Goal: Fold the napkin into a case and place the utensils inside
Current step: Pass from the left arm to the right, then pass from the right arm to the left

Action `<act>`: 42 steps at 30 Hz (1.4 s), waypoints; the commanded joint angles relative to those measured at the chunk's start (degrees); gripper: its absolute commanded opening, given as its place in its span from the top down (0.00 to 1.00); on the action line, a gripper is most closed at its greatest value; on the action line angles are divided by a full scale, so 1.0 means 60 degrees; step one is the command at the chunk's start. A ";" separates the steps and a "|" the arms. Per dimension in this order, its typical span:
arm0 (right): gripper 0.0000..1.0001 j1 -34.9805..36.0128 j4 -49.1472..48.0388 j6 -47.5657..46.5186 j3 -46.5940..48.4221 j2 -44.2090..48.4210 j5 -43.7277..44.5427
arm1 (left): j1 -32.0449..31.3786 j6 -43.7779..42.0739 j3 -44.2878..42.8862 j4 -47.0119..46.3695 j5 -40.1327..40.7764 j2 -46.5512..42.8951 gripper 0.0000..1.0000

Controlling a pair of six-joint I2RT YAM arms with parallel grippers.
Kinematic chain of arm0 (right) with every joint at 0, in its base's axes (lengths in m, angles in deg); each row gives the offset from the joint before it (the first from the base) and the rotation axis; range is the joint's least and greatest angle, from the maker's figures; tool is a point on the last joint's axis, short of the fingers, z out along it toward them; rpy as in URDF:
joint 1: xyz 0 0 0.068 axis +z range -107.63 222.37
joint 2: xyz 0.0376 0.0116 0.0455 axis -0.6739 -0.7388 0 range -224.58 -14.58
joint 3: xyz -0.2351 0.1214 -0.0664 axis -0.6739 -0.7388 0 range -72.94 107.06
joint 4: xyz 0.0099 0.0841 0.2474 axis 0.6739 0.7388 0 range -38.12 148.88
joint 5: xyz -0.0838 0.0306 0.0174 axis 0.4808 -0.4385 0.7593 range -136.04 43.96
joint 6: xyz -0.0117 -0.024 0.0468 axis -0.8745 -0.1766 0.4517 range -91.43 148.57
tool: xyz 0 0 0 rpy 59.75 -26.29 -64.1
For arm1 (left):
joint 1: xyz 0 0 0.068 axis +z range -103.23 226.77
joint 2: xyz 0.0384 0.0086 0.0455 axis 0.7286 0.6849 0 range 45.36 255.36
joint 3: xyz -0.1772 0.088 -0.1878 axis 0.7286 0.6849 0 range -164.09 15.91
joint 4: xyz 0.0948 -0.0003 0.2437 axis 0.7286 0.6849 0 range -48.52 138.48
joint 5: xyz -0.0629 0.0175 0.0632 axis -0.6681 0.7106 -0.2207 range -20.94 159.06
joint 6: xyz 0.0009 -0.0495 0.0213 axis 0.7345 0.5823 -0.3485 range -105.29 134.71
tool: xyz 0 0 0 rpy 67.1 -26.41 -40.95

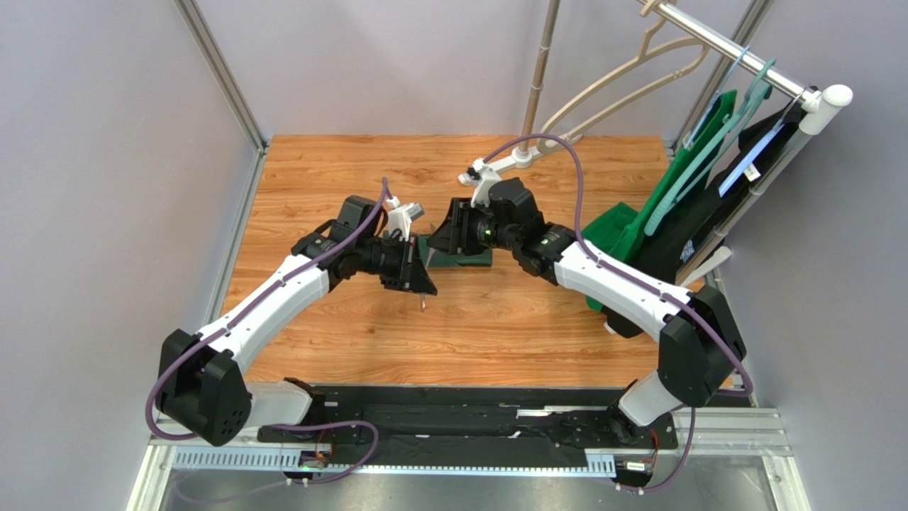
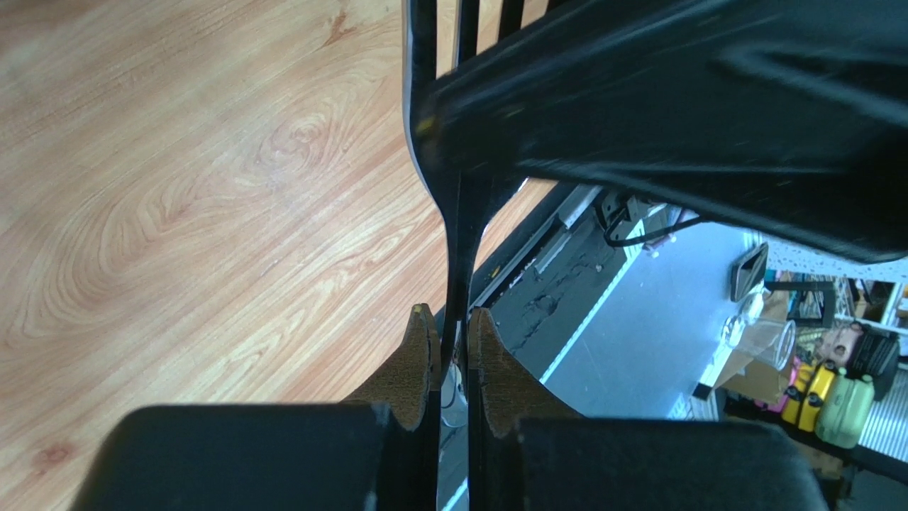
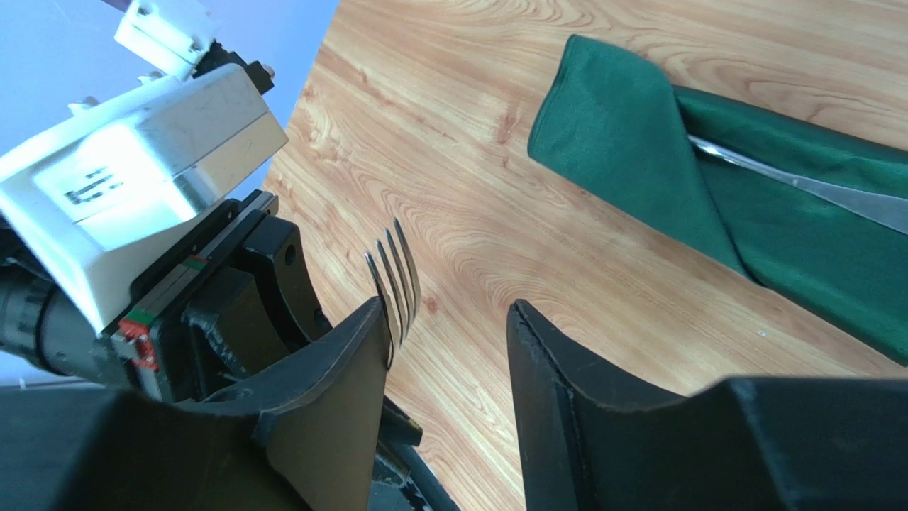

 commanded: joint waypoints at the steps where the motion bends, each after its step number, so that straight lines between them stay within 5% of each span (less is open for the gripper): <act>1: 0.63 0.0167 -0.0102 -0.0302 0.0607 -0.0327 -0.0344 | -0.0143 -0.0317 -0.0250 -0.0299 -0.0368 -0.0128 1.00; 4: 1.00 0.0152 -0.0058 -0.0258 0.0564 -0.0343 -0.0329 | -0.0143 -0.0288 -0.0221 -0.0299 -0.0441 -0.0171 1.00; 7: 1.00 0.0050 -0.1371 0.0209 -0.0721 0.0358 -0.0359 | -0.0041 -0.0128 -0.0250 -0.0124 -0.0398 -0.0317 0.91; 8: 1.00 -0.0009 -0.2392 0.0414 -0.1175 0.0607 -0.0373 | 0.0046 0.0134 -0.0235 -0.0153 -0.0571 -0.0506 0.74; 12: 1.00 -0.0229 -0.5077 0.1001 -0.3577 0.2595 -0.0009 | 0.0822 0.1554 0.1120 -0.1788 -0.1566 -0.1619 0.56; 14: 1.00 -0.0229 -0.6611 0.1571 -0.4780 0.3156 0.0357 | 0.1087 0.2606 0.1783 -0.3722 -0.2486 -0.2000 0.55; 22: 1.00 -0.0214 -0.8071 0.2686 -0.5677 0.3671 0.0842 | 0.1087 0.4558 0.3192 -0.7412 -0.3881 -0.1915 0.55; 27: 1.00 -0.0200 -0.8847 0.3329 -0.5633 0.3247 0.0915 | 0.1014 0.5161 0.3383 -0.8136 -0.4176 -0.1826 0.56; 30: 1.00 -0.0126 -0.9111 0.3491 -0.5560 0.2983 0.1062 | 0.0970 0.5512 0.3442 -0.8794 -0.4381 -0.1812 0.64; 31: 1.00 -0.0126 -0.9271 0.3550 -0.5531 0.2881 0.1004 | 0.0970 0.5513 0.3398 -0.8824 -0.4556 -0.1725 0.77; 34: 0.99 -0.0156 -0.8546 0.3420 -0.5399 0.2894 0.0754 | 0.0970 0.4248 0.2582 -0.7381 -0.5025 -0.1549 0.99; 37: 0.74 -0.0331 -0.5934 0.2265 -0.4844 0.3552 0.0434 | 0.1014 0.0834 0.1047 -0.2802 -0.4488 -0.1403 1.00; 38: 0.54 -0.0433 -0.4990 0.1769 -0.4596 0.3699 0.0287 | 0.1014 0.0144 0.0720 -0.1833 -0.4354 -0.1315 1.00; 39: 0.52 -0.0666 -0.3965 0.1227 -0.4245 0.3802 -0.0062 | 0.1014 -0.0313 0.0485 -0.0590 -0.4091 -0.1227 1.00; 42: 0.46 -0.1004 -0.0783 -0.0972 -0.3043 0.4007 -0.0856 | 0.1014 -0.0392 0.0380 -0.0678 -0.3957 -0.1153 1.00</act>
